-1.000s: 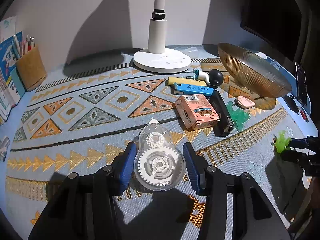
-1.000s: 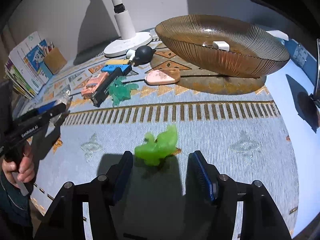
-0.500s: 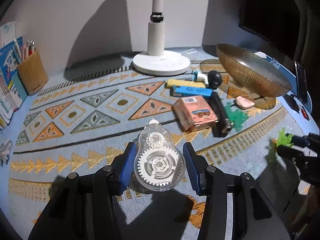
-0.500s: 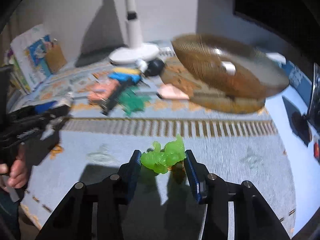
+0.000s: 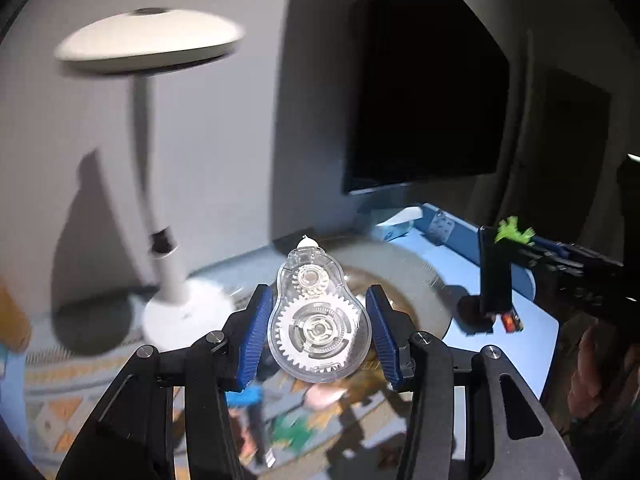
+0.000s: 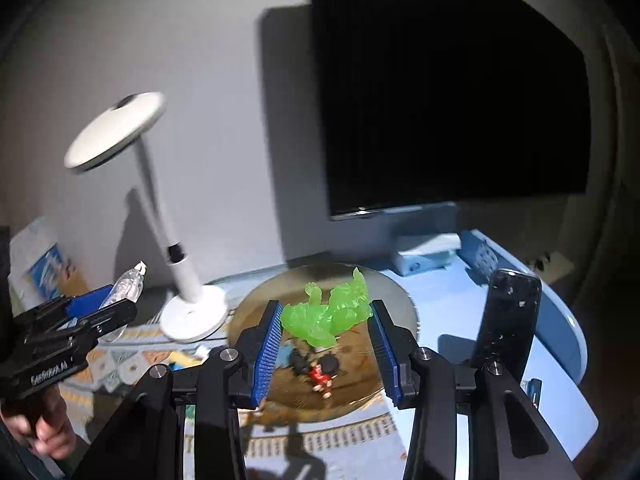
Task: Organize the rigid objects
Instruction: 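Lower the dispenser and green figure into the amber bowl and open both grippers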
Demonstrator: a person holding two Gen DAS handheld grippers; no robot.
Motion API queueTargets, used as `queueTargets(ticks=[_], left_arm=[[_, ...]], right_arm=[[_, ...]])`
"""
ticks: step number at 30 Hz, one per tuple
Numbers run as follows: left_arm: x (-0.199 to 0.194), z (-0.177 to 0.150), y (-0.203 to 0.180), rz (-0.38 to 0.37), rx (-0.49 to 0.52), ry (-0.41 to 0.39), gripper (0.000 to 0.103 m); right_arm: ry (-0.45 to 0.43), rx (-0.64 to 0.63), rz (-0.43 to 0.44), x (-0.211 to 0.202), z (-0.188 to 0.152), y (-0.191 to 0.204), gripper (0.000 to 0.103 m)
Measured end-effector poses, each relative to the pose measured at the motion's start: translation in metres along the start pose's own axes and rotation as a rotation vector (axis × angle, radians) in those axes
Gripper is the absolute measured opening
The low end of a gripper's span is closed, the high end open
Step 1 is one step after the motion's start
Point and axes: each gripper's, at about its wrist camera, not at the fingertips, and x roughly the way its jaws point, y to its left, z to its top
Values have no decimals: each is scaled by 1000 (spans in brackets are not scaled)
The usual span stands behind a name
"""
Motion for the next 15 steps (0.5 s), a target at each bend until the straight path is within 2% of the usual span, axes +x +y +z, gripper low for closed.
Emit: queueTargets(ticks=[3, 8, 15], left_arm=[[42, 1, -13, -37, -8, 71, 45], [120, -28, -19, -43, -29, 235, 45], [156, -47, -23, -48, -39, 305, 45]], right_arm=[[88, 39, -19, 33, -1, -16, 43], [238, 66, -21, 90, -27, -34, 43], [316, 69, -19, 118, -44, -47, 43]])
